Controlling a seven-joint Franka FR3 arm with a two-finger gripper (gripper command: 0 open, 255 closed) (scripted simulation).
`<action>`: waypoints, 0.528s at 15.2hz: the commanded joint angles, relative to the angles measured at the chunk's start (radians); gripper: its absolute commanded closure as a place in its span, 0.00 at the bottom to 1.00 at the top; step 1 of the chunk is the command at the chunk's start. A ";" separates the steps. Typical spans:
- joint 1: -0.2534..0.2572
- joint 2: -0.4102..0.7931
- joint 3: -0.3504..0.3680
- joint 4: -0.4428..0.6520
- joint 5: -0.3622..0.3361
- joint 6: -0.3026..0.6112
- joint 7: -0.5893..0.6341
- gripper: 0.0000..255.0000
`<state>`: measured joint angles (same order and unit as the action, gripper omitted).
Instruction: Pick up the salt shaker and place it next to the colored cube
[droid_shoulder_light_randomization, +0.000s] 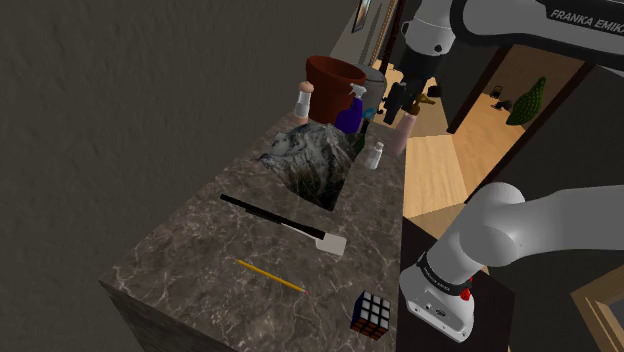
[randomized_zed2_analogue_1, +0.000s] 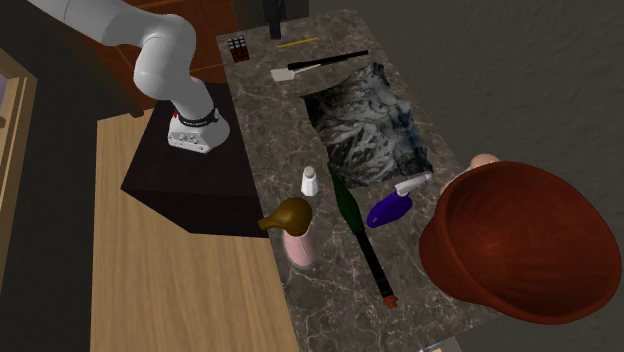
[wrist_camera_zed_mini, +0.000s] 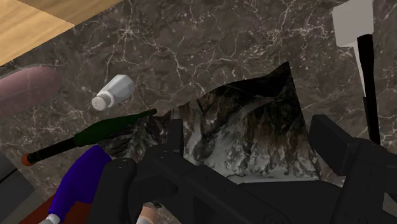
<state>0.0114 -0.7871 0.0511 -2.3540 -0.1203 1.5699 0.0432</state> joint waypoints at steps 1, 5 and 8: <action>0.000 0.000 0.000 0.000 0.000 0.000 0.000 0.00; -0.030 0.032 -0.094 -0.051 -0.028 0.095 -0.068 0.00; -0.051 0.072 -0.165 -0.077 -0.045 0.169 -0.119 0.00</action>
<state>-0.0334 -0.7258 -0.0924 -2.4276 -0.1614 1.7201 -0.0592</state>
